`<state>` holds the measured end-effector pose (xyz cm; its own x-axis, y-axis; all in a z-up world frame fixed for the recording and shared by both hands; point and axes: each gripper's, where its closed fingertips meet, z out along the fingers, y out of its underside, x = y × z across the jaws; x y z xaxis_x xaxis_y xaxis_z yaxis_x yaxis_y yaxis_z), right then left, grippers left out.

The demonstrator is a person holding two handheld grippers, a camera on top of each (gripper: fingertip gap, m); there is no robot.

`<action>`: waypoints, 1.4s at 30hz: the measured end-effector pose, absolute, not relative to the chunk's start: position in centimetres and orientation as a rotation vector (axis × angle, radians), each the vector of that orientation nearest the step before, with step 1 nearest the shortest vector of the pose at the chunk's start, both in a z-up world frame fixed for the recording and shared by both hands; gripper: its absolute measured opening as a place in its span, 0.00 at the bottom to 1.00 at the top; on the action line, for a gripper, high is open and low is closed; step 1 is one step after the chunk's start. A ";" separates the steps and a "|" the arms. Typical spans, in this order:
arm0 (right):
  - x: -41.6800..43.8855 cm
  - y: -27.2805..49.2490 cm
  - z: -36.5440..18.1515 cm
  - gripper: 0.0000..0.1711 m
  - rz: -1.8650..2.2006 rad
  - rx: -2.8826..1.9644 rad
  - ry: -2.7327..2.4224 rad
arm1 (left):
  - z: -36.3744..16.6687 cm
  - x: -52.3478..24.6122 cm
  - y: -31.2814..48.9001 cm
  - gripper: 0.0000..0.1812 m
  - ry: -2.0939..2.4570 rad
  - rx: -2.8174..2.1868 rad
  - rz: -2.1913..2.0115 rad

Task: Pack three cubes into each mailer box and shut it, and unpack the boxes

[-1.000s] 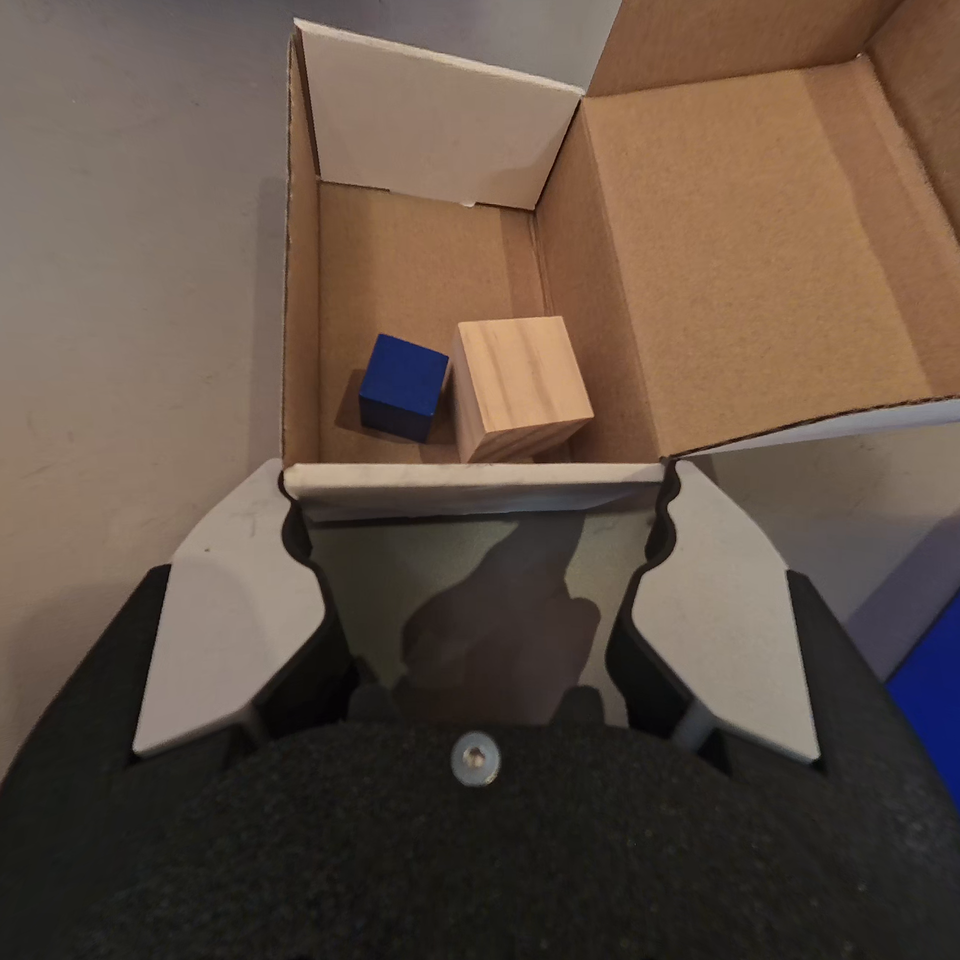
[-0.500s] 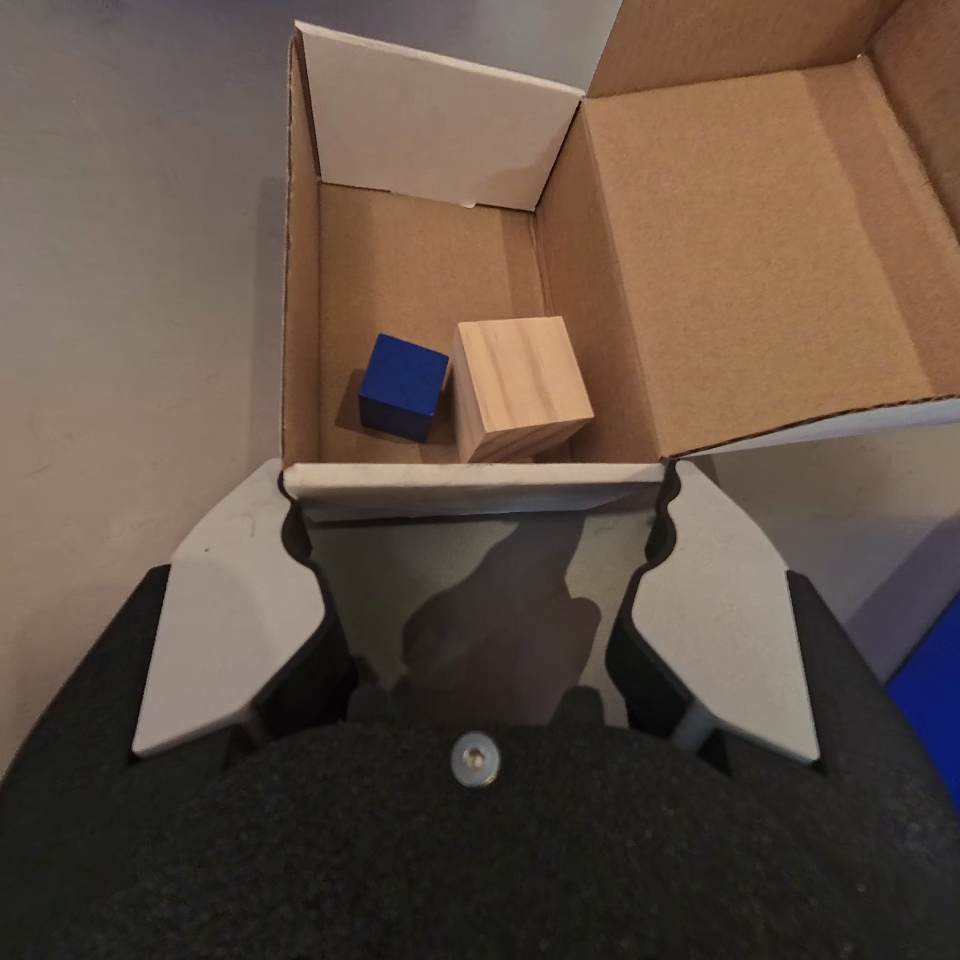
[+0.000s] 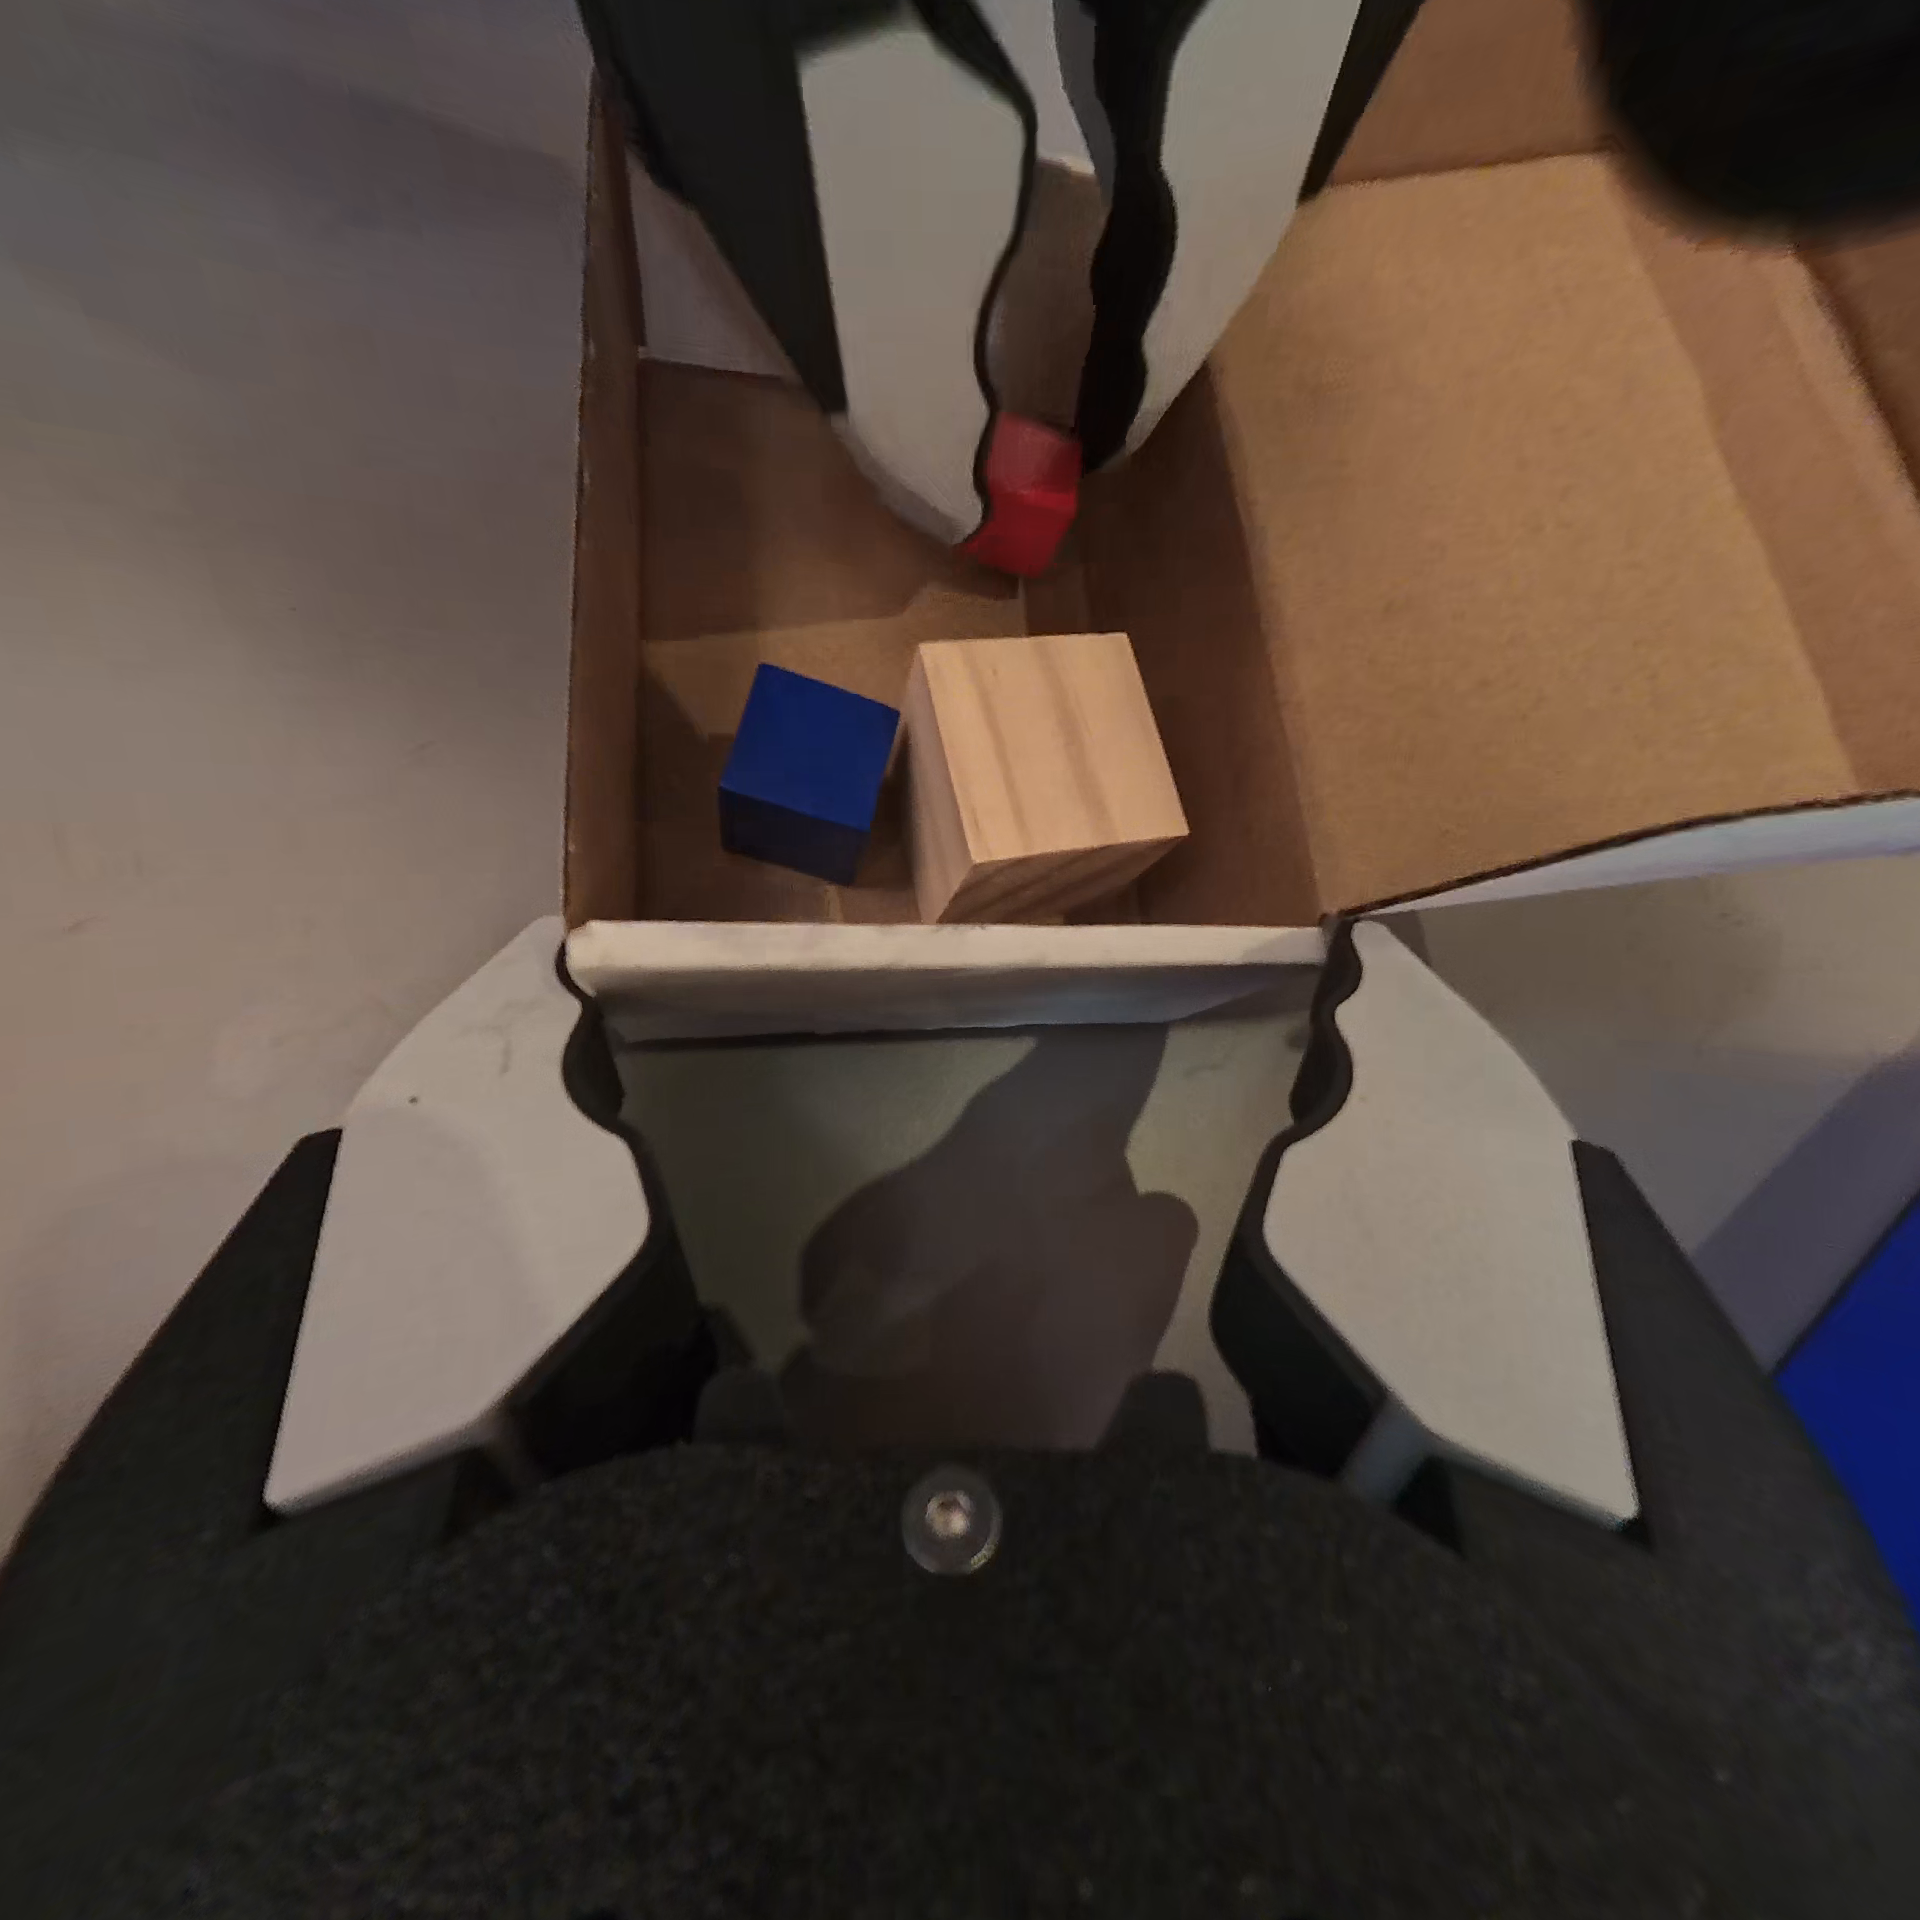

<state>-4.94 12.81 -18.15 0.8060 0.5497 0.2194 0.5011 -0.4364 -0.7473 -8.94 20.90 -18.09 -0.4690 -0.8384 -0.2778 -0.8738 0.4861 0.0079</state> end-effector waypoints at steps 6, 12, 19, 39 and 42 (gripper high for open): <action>-4.9 12.9 -18.3 0.75 0.025 -2.113 -0.793 | -18.9 -8.9 20.9 0.17 2.451 -1.513 0.209; -4.9 13.1 -18.3 0.74 0.067 -2.078 -0.878 | -15.0 -7.0 17.3 0.25 2.218 -1.812 -0.613; -4.5 12.3 -13.0 0.75 0.318 -1.902 -0.768 | -4.0 -8.6 23.9 0.22 1.501 -1.758 -0.809; 0.9 19.0 -7.5 0.05 0.079 -1.982 -0.094 | -7.6 -10.9 24.4 0.04 1.028 -1.939 -0.561; -0.7 17.0 -7.4 0.04 0.018 -1.903 -0.129 | -7.8 -12.9 21.2 0.05 1.010 -1.830 -0.589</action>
<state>-0.66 16.95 -7.41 0.9938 0.0985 0.0515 0.0809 -0.3240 -0.9426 -12.90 21.15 -7.80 0.5460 -0.8374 -0.0256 -0.3899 -0.2269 -0.8925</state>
